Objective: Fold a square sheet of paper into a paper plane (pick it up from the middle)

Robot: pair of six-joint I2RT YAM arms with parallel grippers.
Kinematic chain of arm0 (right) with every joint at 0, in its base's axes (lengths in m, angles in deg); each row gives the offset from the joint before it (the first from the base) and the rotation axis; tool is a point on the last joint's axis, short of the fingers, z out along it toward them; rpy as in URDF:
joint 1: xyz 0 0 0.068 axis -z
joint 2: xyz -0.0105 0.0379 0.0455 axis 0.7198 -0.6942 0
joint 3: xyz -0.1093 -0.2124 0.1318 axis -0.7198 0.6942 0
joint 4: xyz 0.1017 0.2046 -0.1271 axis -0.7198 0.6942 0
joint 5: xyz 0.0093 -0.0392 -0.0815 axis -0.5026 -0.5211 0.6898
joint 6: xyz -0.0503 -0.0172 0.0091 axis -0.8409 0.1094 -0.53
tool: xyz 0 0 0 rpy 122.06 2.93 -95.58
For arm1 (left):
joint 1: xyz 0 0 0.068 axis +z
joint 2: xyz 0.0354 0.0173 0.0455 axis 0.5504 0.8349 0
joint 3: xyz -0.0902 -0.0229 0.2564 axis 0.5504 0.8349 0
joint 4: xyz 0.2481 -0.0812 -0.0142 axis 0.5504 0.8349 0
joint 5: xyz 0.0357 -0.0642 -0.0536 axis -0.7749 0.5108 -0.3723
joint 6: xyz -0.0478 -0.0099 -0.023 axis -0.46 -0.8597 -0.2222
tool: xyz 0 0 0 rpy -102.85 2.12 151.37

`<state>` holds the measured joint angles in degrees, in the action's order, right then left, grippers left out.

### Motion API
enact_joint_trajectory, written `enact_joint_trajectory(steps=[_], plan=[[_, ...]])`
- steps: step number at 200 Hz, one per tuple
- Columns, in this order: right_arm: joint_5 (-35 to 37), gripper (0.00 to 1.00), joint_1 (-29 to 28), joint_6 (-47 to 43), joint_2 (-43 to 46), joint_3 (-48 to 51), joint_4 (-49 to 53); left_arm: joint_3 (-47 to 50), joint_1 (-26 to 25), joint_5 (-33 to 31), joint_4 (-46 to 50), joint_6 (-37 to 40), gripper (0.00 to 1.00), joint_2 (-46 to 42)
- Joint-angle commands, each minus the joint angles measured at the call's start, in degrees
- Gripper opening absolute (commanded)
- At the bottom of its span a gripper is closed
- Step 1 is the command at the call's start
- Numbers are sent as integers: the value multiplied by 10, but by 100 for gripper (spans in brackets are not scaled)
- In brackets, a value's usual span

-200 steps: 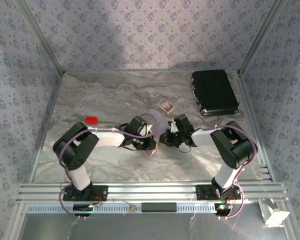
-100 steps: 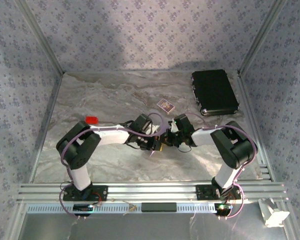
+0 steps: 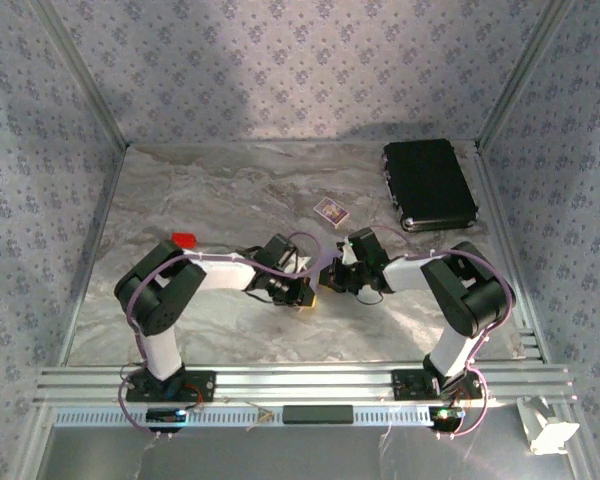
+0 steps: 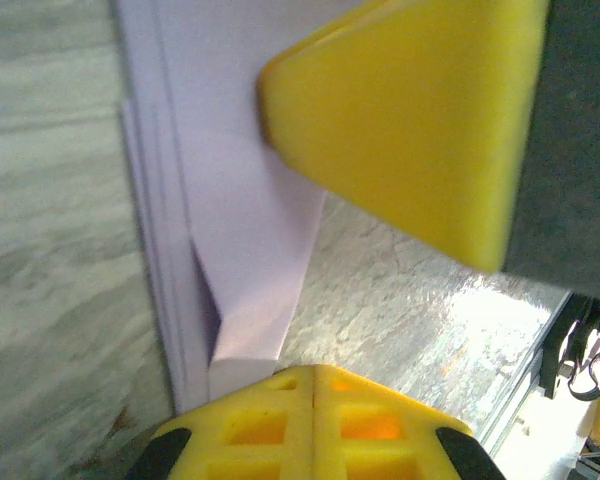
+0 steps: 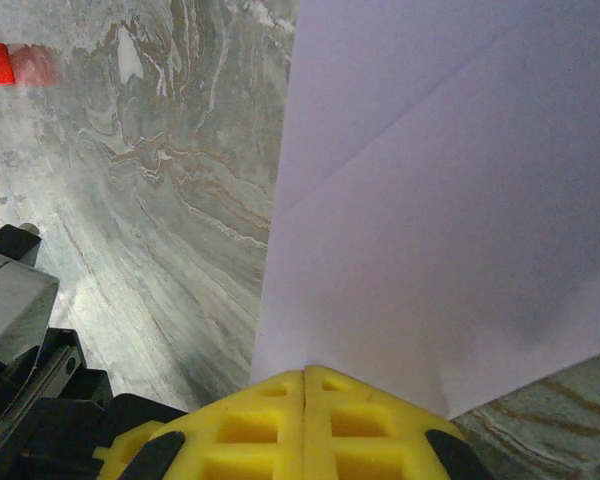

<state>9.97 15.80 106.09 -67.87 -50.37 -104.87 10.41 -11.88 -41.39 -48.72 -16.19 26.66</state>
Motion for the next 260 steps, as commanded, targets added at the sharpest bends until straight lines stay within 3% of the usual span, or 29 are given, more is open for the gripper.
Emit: enact_joint_trajectory(steps=[1,104,185,260], plan=[[55,3,13,-14,-26,10,65,25,7,5,23,4,4,-12],[55,3,21,-19,-25,12,71,91,16,-20,40,8,4,-58],[54,3,21,-19,-22,11,71,74,18,-30,49,14,3,-140],[47,3,20,-17,-22,6,65,-30,22,-6,-3,-1,5,-36]])
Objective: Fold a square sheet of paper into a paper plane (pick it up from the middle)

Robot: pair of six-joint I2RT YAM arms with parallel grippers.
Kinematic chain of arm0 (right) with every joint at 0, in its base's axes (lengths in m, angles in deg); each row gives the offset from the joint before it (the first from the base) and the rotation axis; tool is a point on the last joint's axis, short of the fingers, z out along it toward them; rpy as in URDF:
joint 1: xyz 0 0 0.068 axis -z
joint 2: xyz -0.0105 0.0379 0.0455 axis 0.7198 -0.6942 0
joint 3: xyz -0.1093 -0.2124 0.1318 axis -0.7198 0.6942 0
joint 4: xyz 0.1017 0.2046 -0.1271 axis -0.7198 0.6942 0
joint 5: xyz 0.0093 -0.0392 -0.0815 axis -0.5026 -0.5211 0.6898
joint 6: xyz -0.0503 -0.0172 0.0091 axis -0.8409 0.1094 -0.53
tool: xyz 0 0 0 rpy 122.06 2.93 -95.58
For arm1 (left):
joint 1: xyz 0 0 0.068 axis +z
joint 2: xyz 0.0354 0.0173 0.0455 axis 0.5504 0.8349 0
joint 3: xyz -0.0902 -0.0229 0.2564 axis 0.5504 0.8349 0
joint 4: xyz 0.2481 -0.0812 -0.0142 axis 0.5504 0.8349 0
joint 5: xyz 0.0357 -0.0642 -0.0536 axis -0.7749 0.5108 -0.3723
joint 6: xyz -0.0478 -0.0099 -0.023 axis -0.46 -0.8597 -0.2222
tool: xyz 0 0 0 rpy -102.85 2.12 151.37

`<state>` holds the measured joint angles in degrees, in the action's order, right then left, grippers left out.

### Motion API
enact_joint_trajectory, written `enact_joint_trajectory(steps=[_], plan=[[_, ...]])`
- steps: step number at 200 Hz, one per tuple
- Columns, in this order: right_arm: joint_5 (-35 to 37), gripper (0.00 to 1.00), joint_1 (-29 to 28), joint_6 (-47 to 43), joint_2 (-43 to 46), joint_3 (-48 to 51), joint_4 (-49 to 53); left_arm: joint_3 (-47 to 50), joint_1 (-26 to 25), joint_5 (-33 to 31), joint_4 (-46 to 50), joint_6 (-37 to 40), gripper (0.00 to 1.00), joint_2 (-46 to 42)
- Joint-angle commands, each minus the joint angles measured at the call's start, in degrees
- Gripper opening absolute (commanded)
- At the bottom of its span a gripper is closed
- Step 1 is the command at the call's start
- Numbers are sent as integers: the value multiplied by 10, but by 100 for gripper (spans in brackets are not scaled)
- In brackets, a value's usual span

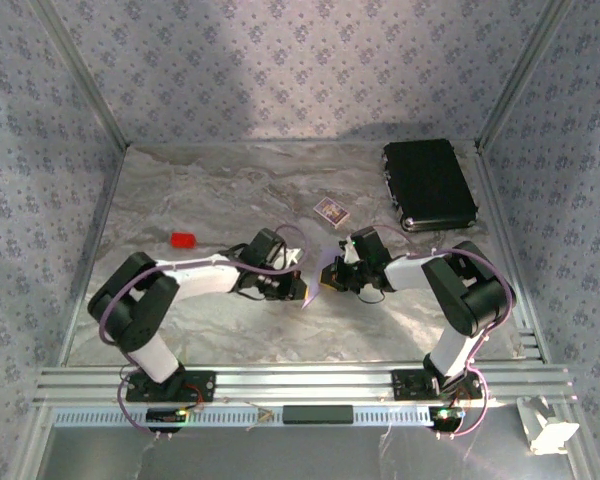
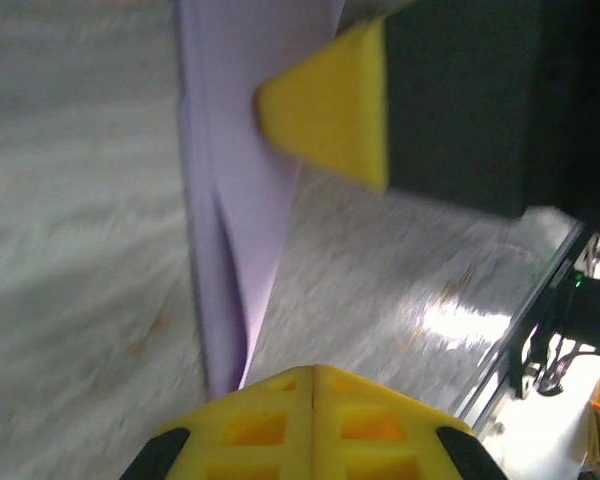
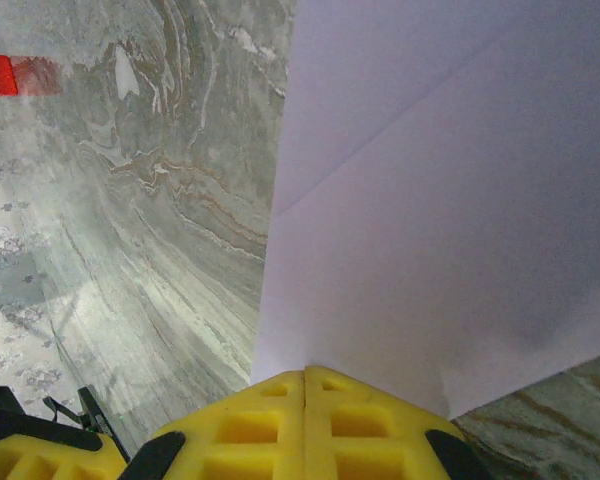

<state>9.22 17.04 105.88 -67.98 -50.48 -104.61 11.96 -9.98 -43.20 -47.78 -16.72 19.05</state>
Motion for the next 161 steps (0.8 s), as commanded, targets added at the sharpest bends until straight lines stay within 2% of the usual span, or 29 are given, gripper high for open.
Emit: enact_joint_trajectory(steps=[1,44,76,126,161], plan=[[54,3,7,-15,-21,7,62,-47,3,12,-11,4,5,42],[50,4,8,-14,-20,3,60,-75,2,24,-8,13,5,110],[36,4,10,-5,-9,2,44,-69,1,-23,39,27,3,138],[46,6,25,-37,45,-31,91,-2,-7,-37,20,3,1,129],[23,6,19,-50,9,-49,77,3,-9,-30,0,-11,0,126]])
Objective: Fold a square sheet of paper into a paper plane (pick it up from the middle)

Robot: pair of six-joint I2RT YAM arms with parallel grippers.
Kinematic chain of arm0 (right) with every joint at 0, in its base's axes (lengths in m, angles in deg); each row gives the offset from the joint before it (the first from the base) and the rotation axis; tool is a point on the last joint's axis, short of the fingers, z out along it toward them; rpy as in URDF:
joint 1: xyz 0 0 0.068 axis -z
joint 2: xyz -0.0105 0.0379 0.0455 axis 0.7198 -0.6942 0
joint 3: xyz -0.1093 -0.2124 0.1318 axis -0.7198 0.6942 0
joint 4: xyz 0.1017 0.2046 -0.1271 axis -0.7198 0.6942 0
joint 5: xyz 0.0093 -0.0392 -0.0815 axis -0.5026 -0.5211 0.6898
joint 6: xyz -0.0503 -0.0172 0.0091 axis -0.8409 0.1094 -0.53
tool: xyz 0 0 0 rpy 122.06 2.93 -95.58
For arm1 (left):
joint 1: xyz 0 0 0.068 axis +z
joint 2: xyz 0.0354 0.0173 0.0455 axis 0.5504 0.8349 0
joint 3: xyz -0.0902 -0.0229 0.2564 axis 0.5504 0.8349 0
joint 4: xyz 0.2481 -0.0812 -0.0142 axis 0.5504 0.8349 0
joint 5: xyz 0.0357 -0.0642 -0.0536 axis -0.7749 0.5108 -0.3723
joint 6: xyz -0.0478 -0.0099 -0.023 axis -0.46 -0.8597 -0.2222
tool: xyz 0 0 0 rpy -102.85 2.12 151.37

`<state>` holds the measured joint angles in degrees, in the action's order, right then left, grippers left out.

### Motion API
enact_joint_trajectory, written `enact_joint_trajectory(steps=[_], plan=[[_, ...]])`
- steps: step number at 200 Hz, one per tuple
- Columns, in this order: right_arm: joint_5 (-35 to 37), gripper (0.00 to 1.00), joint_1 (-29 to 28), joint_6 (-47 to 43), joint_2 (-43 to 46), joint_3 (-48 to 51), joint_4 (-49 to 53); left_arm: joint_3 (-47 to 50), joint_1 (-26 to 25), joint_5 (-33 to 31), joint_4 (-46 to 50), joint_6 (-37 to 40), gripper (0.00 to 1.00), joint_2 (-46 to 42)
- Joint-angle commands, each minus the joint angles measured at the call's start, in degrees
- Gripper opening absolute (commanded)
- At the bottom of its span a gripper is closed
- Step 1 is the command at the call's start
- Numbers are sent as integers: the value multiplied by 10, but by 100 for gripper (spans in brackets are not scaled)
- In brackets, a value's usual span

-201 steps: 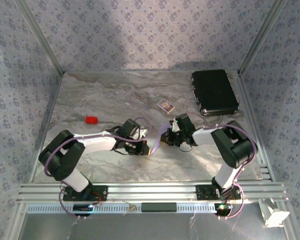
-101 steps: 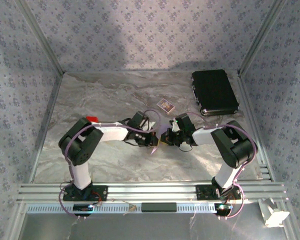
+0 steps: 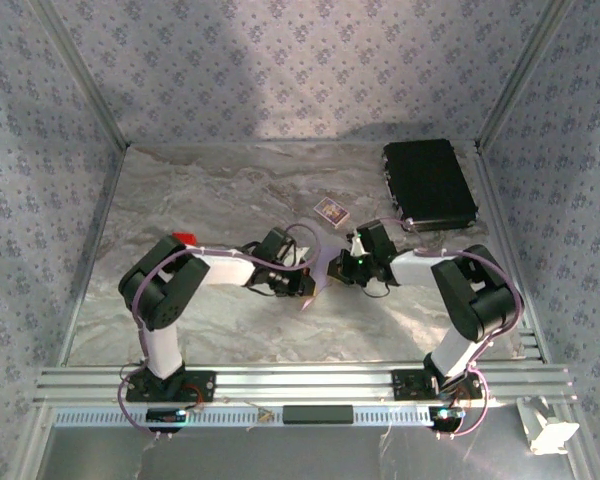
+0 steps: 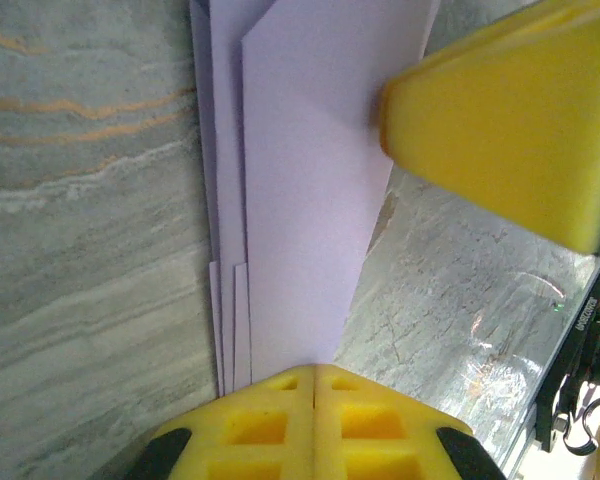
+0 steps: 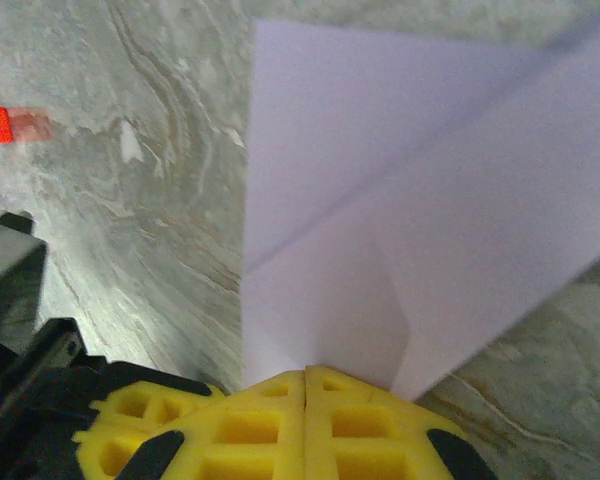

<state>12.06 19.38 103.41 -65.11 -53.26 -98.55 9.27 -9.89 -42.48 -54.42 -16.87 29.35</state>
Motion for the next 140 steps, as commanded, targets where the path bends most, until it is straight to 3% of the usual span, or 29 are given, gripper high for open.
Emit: enact_joint_trajectory(steps=[1,18,40,96,140], plan=[[-6,6,-4,-27,-21,-22,19,30,-10,-37,66,-10,0,23],[15,6,22,-54,-41,-22,51,26,-11,-44,68,-16,0,23],[-26,6,68,-60,-61,-18,34,24,-11,-45,72,-17,0,29],[-27,7,144,-86,-76,-81,74,26,-20,-39,66,-19,0,35],[-15,8,155,-75,-27,-87,88,39,-25,-29,30,-51,0,22]])
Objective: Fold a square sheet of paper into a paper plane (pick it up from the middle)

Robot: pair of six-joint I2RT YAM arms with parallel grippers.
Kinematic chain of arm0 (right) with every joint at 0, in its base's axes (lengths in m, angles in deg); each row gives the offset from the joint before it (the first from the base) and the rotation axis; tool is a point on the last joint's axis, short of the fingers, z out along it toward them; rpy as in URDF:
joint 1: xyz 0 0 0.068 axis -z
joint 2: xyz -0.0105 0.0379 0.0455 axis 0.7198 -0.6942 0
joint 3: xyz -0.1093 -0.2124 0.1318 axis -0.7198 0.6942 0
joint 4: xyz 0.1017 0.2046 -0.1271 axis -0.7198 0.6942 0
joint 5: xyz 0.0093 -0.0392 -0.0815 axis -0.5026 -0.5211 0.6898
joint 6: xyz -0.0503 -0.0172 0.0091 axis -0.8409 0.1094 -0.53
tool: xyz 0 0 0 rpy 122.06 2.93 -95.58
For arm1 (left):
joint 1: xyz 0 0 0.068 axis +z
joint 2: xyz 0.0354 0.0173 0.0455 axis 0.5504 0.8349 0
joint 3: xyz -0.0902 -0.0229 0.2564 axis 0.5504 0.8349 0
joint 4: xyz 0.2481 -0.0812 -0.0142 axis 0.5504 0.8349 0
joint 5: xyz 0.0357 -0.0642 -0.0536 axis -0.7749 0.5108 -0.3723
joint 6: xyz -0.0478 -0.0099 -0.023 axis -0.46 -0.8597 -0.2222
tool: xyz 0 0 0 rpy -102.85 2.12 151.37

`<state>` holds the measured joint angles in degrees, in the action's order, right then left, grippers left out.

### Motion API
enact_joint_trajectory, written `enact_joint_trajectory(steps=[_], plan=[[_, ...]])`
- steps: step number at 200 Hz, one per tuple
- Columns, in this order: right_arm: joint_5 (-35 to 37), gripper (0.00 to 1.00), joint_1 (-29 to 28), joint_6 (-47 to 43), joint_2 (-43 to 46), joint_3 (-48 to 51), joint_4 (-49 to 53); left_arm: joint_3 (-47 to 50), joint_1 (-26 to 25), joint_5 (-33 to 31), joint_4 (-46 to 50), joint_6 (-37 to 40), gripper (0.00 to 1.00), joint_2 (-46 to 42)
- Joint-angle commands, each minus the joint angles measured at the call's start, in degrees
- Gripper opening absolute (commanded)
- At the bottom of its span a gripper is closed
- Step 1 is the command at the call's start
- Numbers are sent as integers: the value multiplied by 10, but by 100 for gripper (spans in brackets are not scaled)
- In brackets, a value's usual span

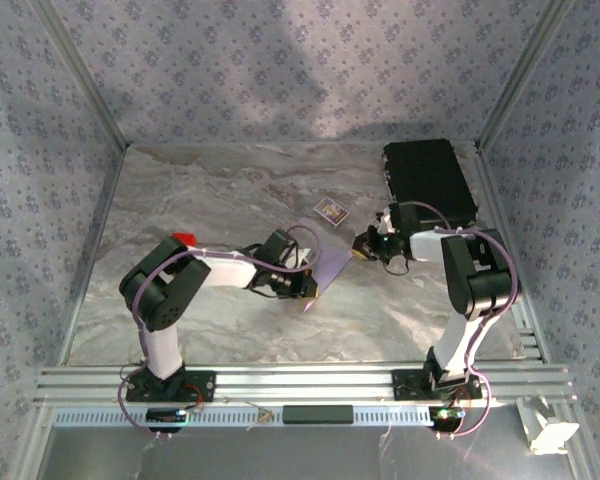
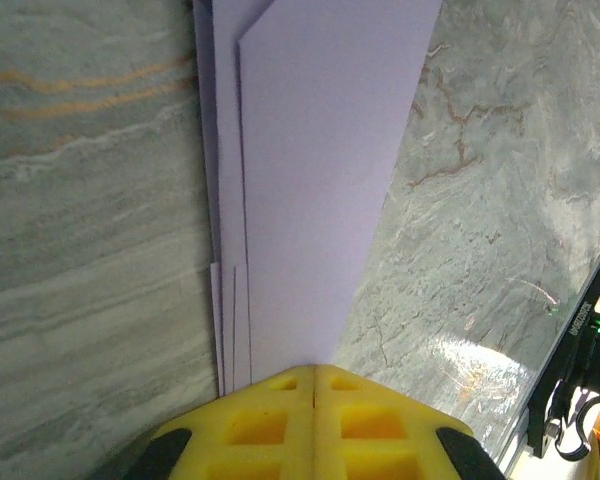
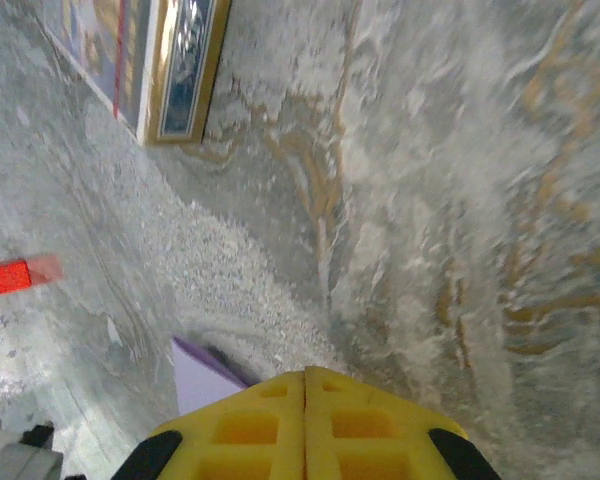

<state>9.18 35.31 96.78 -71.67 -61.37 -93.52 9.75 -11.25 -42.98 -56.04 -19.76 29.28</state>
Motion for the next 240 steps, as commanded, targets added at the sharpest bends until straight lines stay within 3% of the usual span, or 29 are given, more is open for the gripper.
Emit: enact_joint_trajectory(steps=[1,64,109,136,174,193,240], plan=[[15,9,-5,-8,41,-5,38,34,-11,-24,46,-24,0,23],[53,15,-54,30,159,94,35,42,-24,-22,-22,-76,1,-37],[76,18,-89,72,205,156,19,24,-20,-72,57,-19,13,-125],[63,19,-103,104,219,170,-6,32,1,-98,80,17,15,-143],[79,20,-117,98,237,161,27,37,48,-53,63,25,22,-118],[76,20,-121,100,241,165,23,29,51,-30,59,33,27,-103],[79,20,-129,101,234,167,34,12,51,11,48,39,30,-68]])
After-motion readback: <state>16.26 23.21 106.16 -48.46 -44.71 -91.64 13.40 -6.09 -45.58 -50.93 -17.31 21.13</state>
